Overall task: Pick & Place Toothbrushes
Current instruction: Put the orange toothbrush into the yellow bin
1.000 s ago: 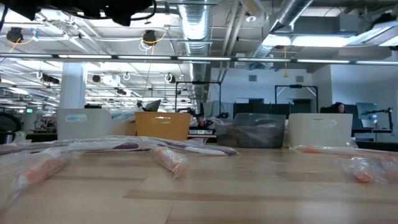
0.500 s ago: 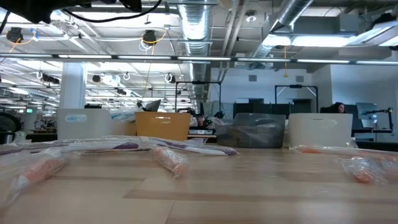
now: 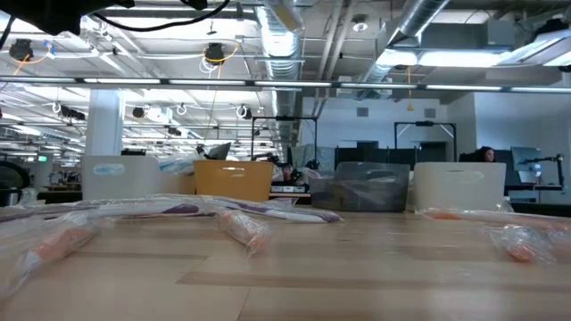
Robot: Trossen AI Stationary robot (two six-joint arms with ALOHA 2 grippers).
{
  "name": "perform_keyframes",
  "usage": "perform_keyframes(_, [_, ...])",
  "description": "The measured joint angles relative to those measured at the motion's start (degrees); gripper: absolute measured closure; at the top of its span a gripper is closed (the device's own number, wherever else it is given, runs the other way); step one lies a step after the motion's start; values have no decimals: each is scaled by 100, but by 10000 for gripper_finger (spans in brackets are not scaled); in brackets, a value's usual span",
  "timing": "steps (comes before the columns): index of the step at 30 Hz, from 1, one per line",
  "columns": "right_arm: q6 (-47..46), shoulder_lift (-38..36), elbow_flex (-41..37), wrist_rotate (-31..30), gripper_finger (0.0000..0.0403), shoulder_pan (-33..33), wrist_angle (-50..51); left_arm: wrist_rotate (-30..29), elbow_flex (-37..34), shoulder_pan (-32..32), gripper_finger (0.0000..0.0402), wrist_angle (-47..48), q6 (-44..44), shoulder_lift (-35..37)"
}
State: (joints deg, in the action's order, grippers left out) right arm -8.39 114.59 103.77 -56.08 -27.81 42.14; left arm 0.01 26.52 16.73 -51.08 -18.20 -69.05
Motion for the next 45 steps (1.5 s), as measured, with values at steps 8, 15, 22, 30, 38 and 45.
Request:
perform_keyframes(8, [103, 0, 0, 321, 396, 127, -106, 0, 0, -1, 251, -32, -3, -1])
perform_keyframes(15, [55, 0, 0, 571, 383, 142, -140, -90, 3, -2, 362, -44, -379, -1])
perform_keyframes(22, [69, 9, 0, 807, 333, 153, -132, -167, 9, 4, 362, -7, -364, 1])
perform_keyframes(30, [-1060, 11, 0, 1060, 266, 207, 274, -182, 11, 2, 362, 283, -234, 1])
perform_keyframes(38, [-1917, 9, 0, 1120, 147, 192, 1139, -903, 13, 2, 362, 984, -234, 323])
perform_keyframes(45, [-2318, 9, 0, 1125, 144, -2, 1400, -1739, 26, -77, 362, 2809, 88, 1491])
